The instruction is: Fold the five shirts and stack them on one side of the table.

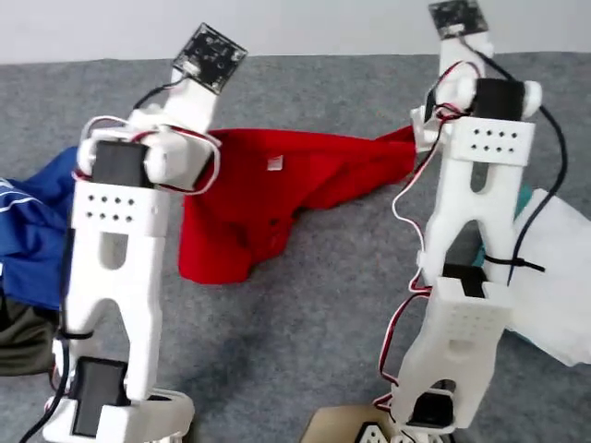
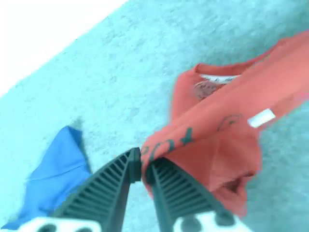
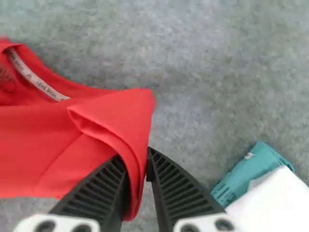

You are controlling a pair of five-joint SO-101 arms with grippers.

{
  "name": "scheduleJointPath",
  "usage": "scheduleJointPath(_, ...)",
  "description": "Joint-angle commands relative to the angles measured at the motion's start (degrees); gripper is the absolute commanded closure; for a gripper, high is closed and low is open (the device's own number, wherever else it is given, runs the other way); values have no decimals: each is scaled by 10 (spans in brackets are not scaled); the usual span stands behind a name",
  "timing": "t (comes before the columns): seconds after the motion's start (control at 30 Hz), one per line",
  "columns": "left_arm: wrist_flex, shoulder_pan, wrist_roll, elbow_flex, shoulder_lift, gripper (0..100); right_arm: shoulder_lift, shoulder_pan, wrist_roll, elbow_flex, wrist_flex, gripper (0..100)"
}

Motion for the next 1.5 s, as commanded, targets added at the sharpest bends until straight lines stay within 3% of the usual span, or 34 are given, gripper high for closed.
scheduleJointPath(0.0, 14, -23, -23, -23, 29, 972, -30, -24, -1, 39, 23, 988)
scheduleJointPath(0.37, 59, -40, -24, -57, 259, 836, -45, -44, -1, 154, 15, 988)
scheduleJointPath(0.63, 205, -39, -24, -247, 267, 768, -45, -25, 0, 153, 0, 988)
scheduleJointPath(0.77, 208, -23, -21, -263, 238, 768, -44, -23, 0, 154, -39, 988)
scheduleJointPath(0.97, 208, 50, -20, -164, 136, 769, -23, -24, 0, 153, -70, 988)
scheduleJointPath(1.17, 203, 118, -20, 29, 37, 771, -6, -23, -4, 153, -64, 988)
scheduleJointPath(1.27, 166, 118, -21, 115, 33, 772, -7, -27, -4, 153, -64, 988)
scheduleJointPath(1.47, 12, 75, -21, 212, 38, 769, -7, -28, -4, 153, -63, 988)
